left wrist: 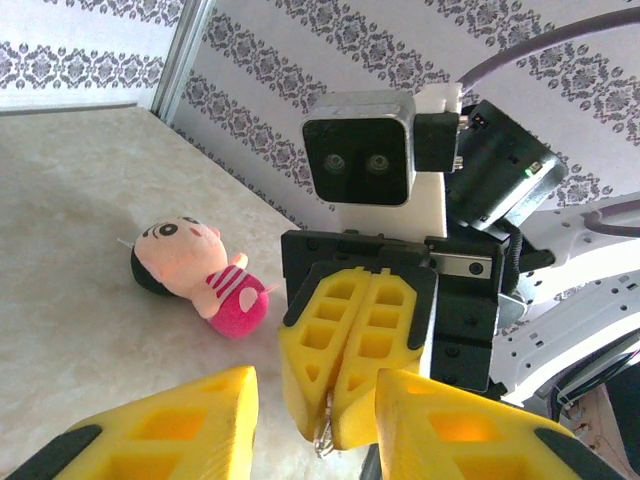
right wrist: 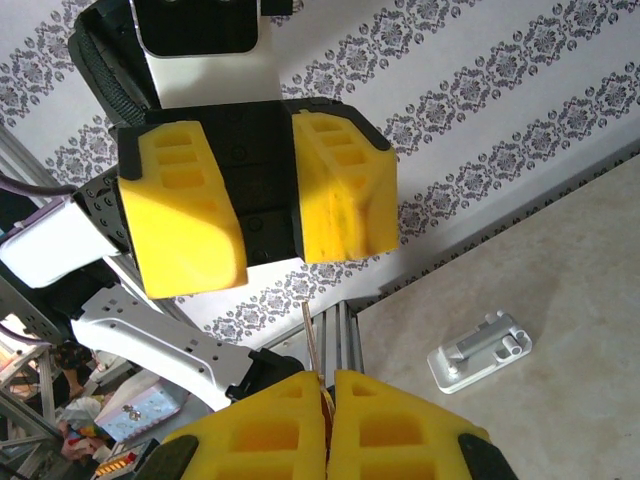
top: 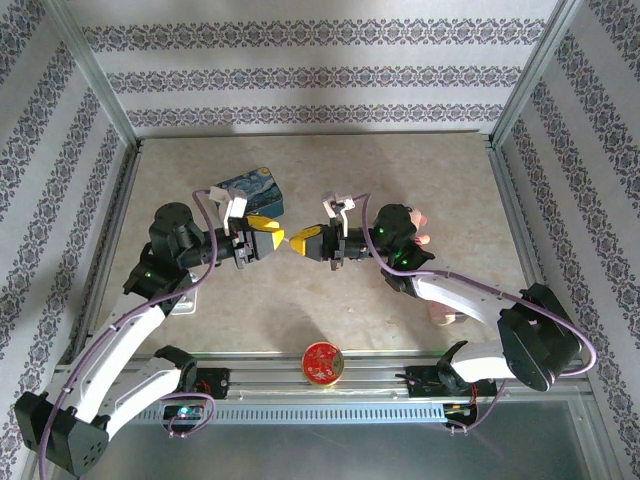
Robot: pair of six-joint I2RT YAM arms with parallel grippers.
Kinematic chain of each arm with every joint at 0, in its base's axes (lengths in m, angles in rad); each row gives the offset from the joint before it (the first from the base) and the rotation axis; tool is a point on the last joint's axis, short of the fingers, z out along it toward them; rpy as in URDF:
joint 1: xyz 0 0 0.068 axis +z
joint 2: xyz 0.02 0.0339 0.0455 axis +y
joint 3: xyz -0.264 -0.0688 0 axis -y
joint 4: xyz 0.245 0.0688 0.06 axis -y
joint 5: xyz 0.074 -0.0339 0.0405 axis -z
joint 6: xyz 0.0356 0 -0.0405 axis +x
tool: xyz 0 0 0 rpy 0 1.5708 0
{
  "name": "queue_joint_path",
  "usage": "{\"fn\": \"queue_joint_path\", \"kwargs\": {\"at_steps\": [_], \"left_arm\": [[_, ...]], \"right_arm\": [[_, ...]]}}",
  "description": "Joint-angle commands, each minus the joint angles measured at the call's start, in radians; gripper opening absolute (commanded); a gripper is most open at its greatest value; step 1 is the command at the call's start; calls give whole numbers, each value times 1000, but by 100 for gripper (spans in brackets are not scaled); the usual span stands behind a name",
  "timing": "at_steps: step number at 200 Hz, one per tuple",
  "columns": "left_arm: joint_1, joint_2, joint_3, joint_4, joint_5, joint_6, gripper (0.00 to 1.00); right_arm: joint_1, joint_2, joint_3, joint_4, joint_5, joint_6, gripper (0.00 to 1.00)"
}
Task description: Unlock the padlock with the key
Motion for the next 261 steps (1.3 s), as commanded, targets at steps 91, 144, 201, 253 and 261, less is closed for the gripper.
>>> {"fn": "queue_joint_path", "kwargs": {"at_steps": [91,144,201,253,261], "left_arm": [[6,20,59,-200,-556,-46,100],[-1,78,-16,-171,-825,-193,99],[-77,295,-37,-173,-943,-268,100],[-147,453,-54,-116,-1123,-331,99],[-163,481,-45,-113,-1159,-345,99]], "right_arm": [[-32,-60,-16,-412,330,-150,0],[-39,-55,-21,-586,522,-130,0],[-52,-7,-2,-698,595,-110,0],[-58,25,-14,-693,604,-94,0],[-58,31,-12,-695,606,-91,0]]}}
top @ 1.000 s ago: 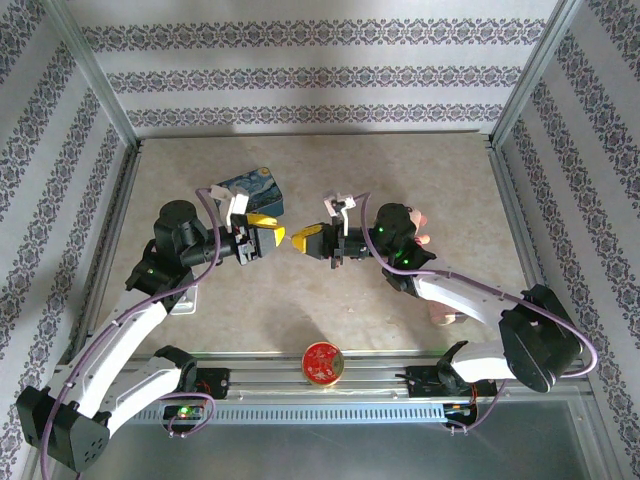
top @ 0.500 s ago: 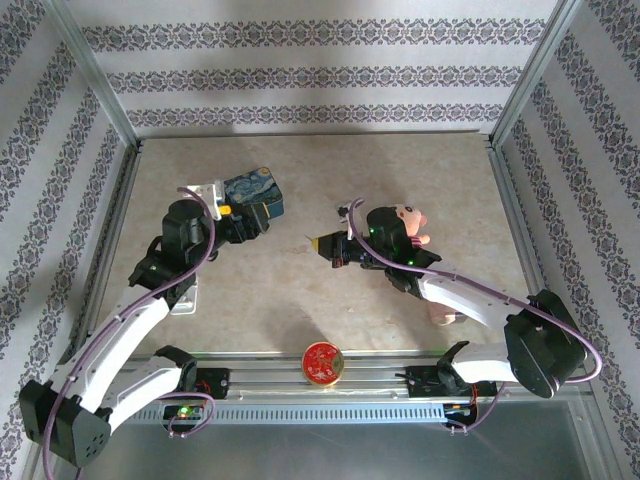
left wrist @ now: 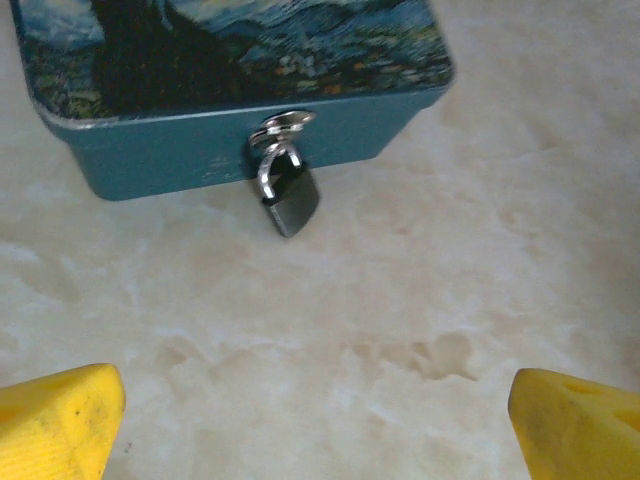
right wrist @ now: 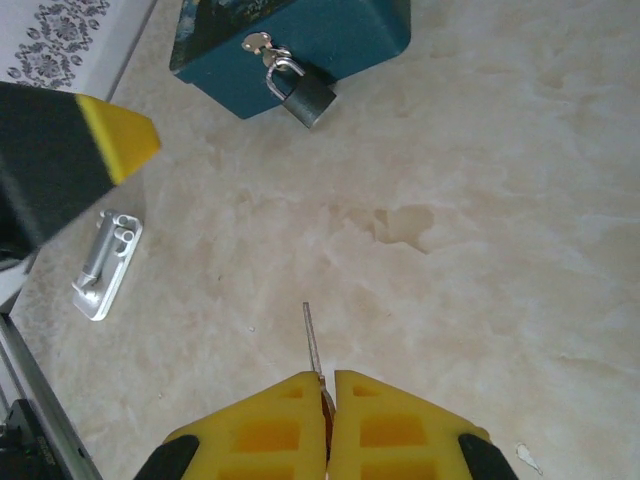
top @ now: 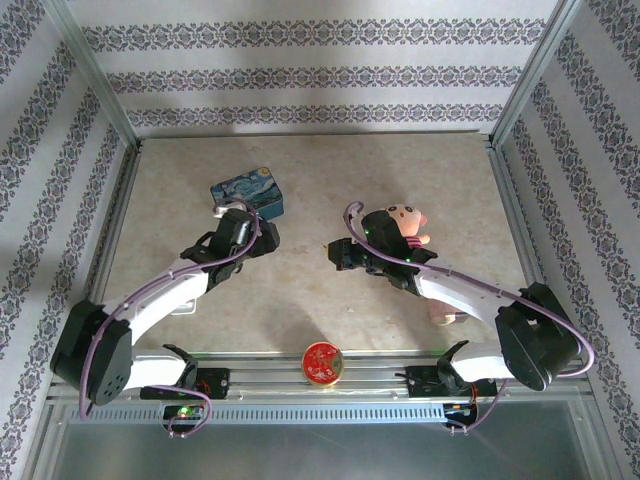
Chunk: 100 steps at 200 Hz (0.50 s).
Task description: Unlock the padlock with the key
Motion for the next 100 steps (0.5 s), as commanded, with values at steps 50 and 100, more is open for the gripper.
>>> {"fn": "queue_joint_path", "kwargs": {"at_steps": [50,100], "left_arm": [[-96,254,137,-50,-287,-152,99],[-104,398,200,-52,-320,-195,99]], "right_arm": [[-28,31,5,-7,24,28,0],[-49,16,-11,-2,22,38,0]]}}
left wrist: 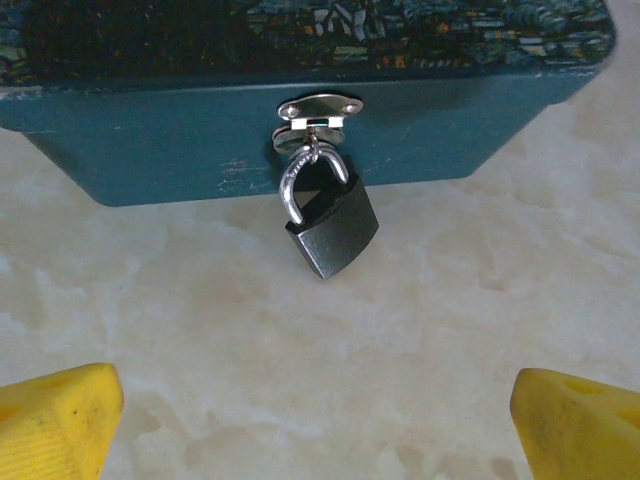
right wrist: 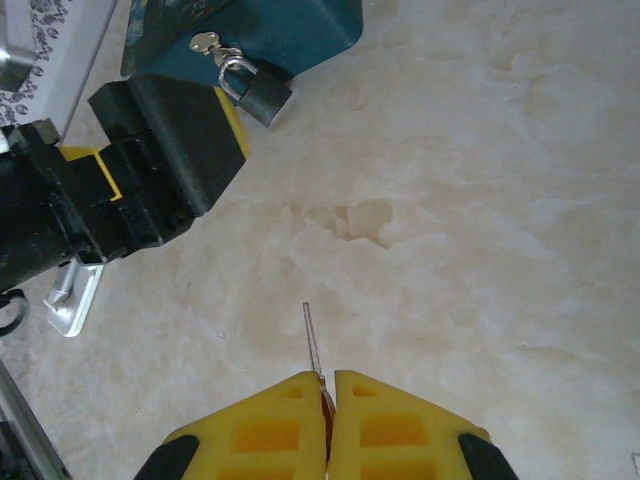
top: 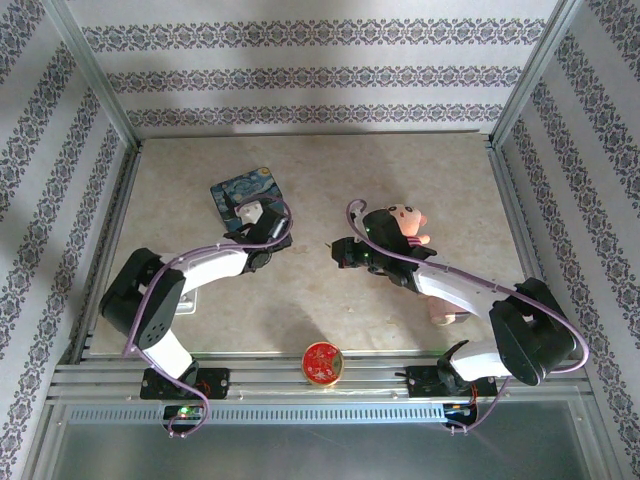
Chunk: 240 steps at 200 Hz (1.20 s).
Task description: Unlock the padlock with the key
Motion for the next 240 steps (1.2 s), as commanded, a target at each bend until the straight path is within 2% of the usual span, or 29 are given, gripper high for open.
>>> {"fn": "queue_joint_path", "kwargs": {"at_steps": [1,88,124,175,240], "left_arm": [[-17,46,26,-42,-64,-49,99],[-18,120,72,-98,-165,-65,100],[-17,98,70,-162,-214,-120,94],[-17,157,147,-237,-199,-149,93],[-16,209,201,-210,-198,-136,92]], "right_arm": [[-12,-13,-11,6,14,14,0],[-25,-29,-21,9,9,23,0],[-26,-21,-15,14,8,25,0],[-29,-3,2,22,-7,25,0],[-34,-11,-4,28,-13,25,0]]}}
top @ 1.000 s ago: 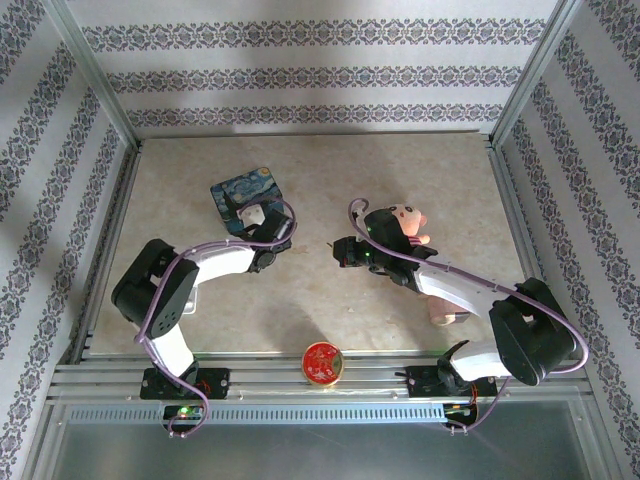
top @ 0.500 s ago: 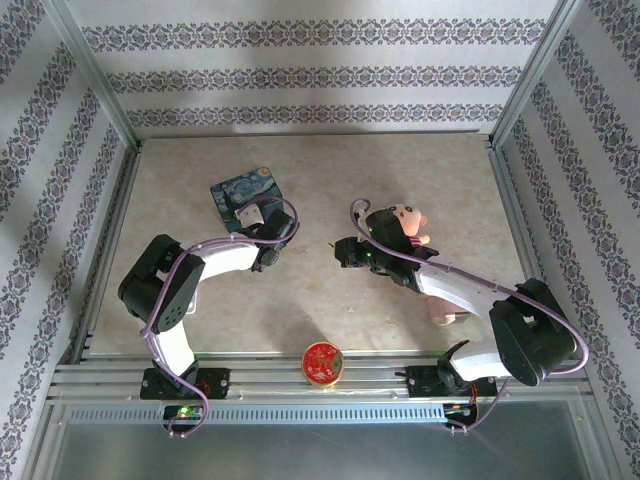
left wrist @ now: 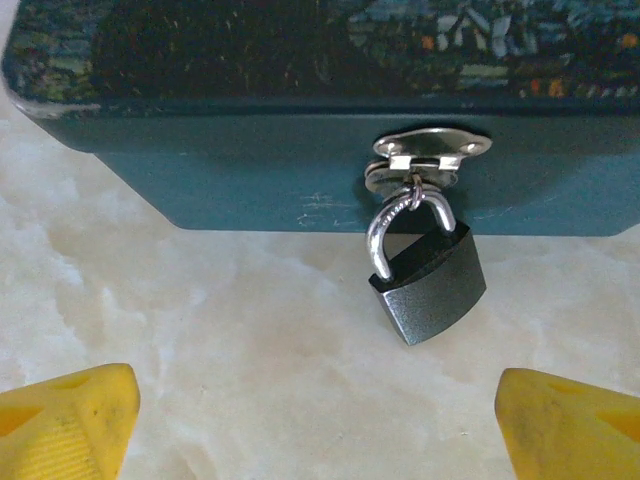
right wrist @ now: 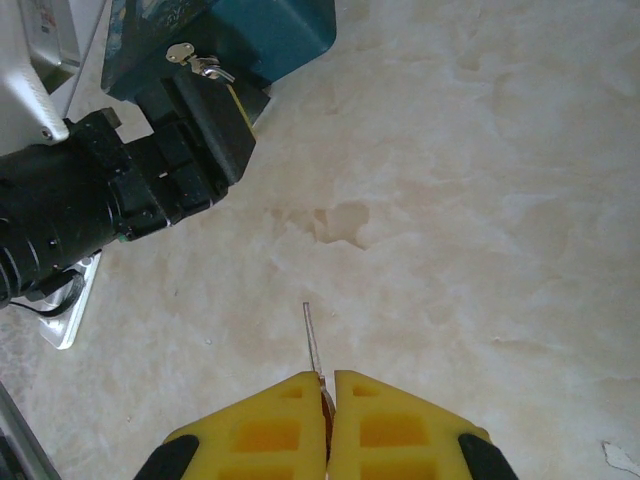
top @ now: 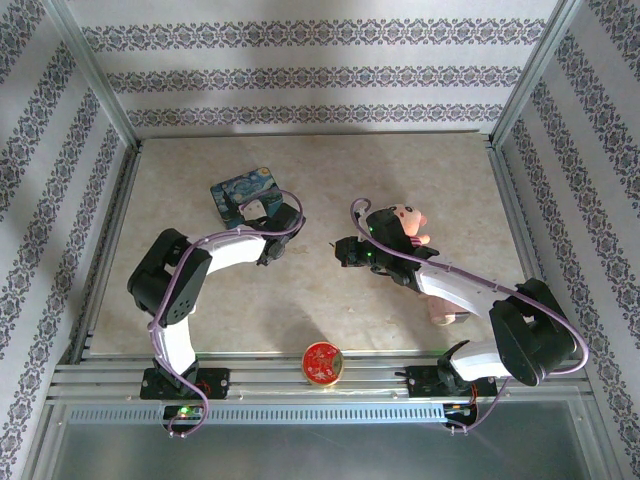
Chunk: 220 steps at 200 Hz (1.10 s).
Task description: Unlock the padlock with the key
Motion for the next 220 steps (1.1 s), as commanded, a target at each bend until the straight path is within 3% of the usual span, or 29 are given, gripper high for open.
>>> {"fn": "queue_joint_path", "kwargs": {"at_steps": [1,57,137,220], "left_arm": [[-10,26,37,-30,-20,-14,92],[5,62,75,45,-5,-6,90],[49,155,234,-142,-19,-37,90],[108,187,241,-141,66,-34,89]], "right_arm": [[-11,-7,8,27,-12,13,0],[-13,-8,4,39,-24,20,0],[-13,-25,-21,71,-24,35,0],[-13,-34,-39,91,-23,40,0]]}}
